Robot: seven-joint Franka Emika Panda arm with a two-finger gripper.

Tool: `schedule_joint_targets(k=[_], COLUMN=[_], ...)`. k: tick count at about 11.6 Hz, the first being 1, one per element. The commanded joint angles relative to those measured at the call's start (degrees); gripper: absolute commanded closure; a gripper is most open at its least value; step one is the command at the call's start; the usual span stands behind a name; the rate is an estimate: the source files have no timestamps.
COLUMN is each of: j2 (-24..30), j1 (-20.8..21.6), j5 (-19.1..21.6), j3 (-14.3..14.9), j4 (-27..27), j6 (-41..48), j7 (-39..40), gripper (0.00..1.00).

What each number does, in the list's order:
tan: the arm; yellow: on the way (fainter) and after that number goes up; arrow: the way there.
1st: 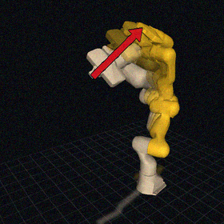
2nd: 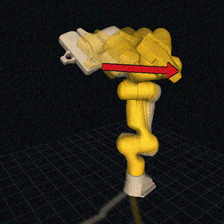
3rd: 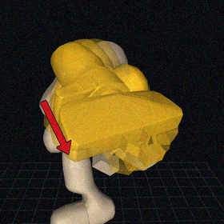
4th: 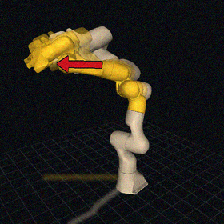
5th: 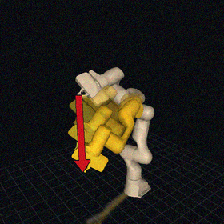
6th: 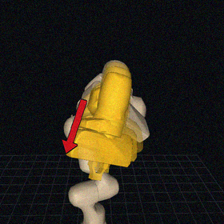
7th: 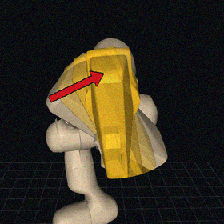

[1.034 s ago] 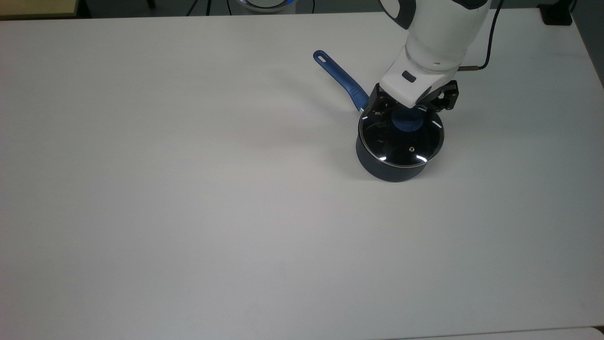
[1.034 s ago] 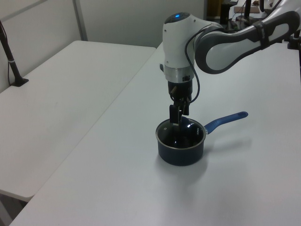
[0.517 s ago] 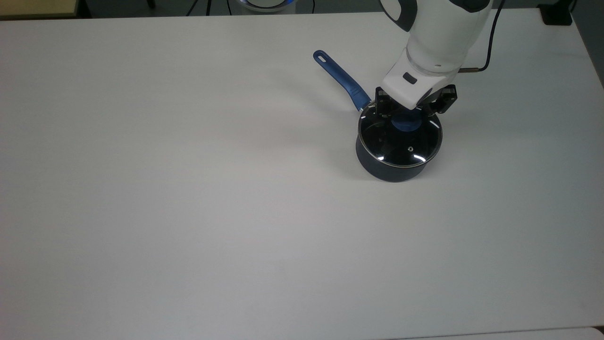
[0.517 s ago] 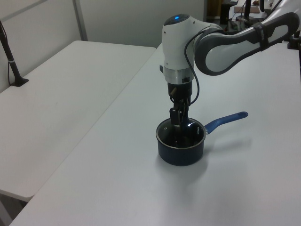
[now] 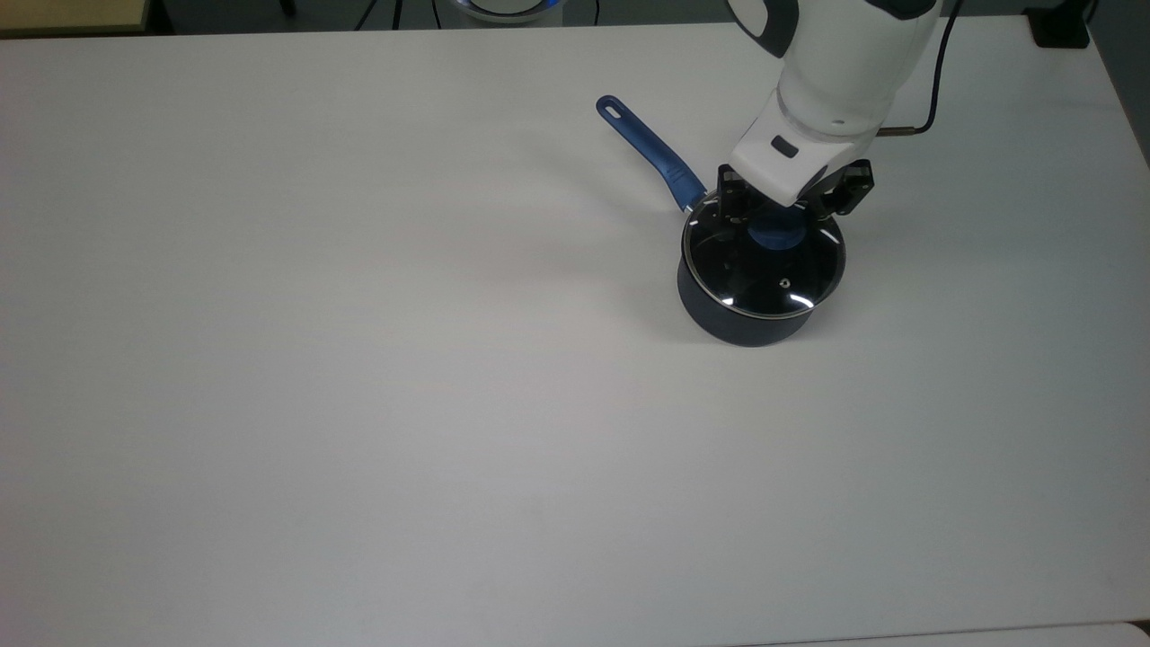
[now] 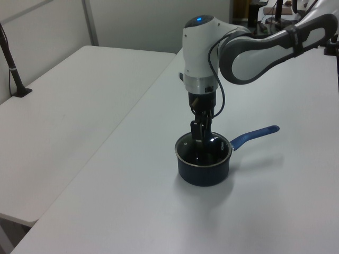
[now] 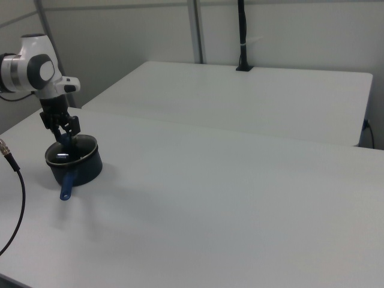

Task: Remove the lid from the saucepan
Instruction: 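Lift the glass lid up off the saucepan rim, then carry the lid away from the saucepan and lower it onto the table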

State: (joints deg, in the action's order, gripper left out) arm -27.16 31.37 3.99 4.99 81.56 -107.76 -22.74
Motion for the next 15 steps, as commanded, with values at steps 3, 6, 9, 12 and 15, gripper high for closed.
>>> schedule_joint_targets(k=[3, 6, 9, 12, 15], j2=[3.95, 7.37, 8.53, 8.44, 8.09], j1=[1.06, -1.30, -9.20, -17.19, -24.76], j5=[-0.74, -0.39, -0.39, -0.30, -0.30], j3=[3.18, 4.76, 5.81, 8.19, 8.19], j4=[-1.93, -1.23, -1.05, 0.79, 1.40], j6=[3.51, 6.58, 11.42, 10.12, 8.44], j7=[-0.47, 5.06, 13.92, 22.01, 28.87], gripper=[0.52, 0.52, 0.52, 0.52, 0.52])
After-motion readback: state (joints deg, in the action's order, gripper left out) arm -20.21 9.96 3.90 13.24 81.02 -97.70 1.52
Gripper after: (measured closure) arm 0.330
